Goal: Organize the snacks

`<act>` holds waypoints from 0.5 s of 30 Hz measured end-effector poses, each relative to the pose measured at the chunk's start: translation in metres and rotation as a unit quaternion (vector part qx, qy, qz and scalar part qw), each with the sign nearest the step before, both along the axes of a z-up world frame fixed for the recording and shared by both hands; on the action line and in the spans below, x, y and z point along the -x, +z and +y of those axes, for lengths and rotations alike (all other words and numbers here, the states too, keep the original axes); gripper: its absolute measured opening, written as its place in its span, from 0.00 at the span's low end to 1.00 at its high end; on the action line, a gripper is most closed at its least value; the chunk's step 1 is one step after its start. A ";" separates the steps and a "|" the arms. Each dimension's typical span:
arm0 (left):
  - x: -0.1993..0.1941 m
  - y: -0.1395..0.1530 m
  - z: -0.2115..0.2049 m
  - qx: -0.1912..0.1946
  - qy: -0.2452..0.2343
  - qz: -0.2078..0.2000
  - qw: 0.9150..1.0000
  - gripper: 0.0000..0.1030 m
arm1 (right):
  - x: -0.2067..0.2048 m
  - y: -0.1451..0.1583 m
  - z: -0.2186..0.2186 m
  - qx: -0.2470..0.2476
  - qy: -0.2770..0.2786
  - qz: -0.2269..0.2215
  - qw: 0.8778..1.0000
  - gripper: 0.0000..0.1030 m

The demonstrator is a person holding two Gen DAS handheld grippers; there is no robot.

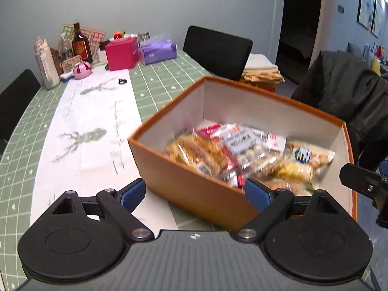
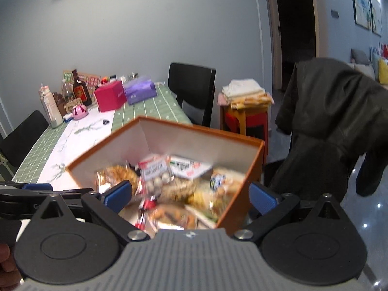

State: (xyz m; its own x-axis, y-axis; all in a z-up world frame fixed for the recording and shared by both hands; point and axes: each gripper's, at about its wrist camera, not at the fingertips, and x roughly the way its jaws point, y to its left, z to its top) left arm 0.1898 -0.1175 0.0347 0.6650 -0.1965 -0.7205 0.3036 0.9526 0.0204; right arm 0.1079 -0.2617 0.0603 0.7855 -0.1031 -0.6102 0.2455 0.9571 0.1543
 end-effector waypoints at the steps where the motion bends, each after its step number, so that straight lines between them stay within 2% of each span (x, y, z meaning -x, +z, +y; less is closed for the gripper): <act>1: 0.005 -0.003 0.000 -0.001 0.000 0.003 1.000 1.00 | 0.001 -0.003 0.002 0.003 0.002 0.005 1.000 0.97; 8: 0.015 -0.008 -0.005 -0.008 -0.013 0.007 1.000 1.00 | 0.001 -0.017 0.001 -0.007 0.001 0.029 1.000 0.97; 15: 0.018 -0.005 -0.014 -0.013 -0.025 0.002 1.000 1.00 | -0.001 -0.019 0.001 -0.008 0.001 0.038 0.999 0.97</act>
